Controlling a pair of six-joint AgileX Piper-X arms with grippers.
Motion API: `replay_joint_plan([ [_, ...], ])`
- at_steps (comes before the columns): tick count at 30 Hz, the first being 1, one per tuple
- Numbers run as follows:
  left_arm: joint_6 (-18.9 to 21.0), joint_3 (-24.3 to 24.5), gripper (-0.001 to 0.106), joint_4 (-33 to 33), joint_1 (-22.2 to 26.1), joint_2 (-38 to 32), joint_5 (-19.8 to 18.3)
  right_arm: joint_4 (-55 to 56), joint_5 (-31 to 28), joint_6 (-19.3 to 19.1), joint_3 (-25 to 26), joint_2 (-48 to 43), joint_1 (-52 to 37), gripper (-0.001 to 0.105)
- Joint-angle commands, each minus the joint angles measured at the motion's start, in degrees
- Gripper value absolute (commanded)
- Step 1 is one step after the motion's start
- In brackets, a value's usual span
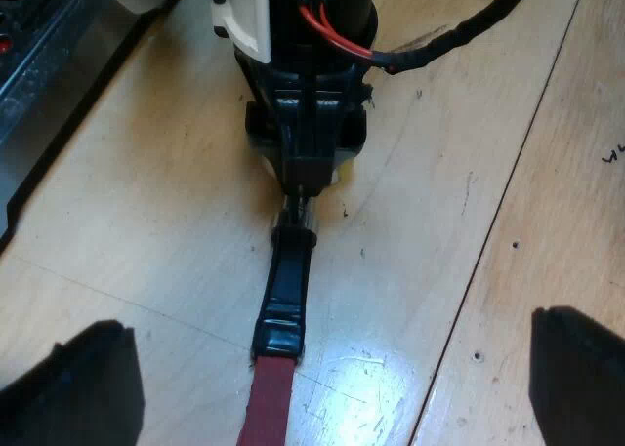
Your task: Put the handle in the coffee machine
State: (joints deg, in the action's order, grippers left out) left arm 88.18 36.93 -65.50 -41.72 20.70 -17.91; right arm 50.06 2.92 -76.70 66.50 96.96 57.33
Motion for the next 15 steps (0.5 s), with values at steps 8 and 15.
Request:
replay_joint_plan([
  [8, -1.5, -0.1, 0.081, 2.5, -0.3, 0.1, -0.3, 5.8, -1.2, -0.2, -0.7, -4.9, 0.0, 0.000],
  [15, -5.7, -3.3, 0.081, 7.8, -1.1, 0.2, -1.0, 11.1, -1.4, -0.2, -0.5, -10.1, 0.0, 0.000],
])
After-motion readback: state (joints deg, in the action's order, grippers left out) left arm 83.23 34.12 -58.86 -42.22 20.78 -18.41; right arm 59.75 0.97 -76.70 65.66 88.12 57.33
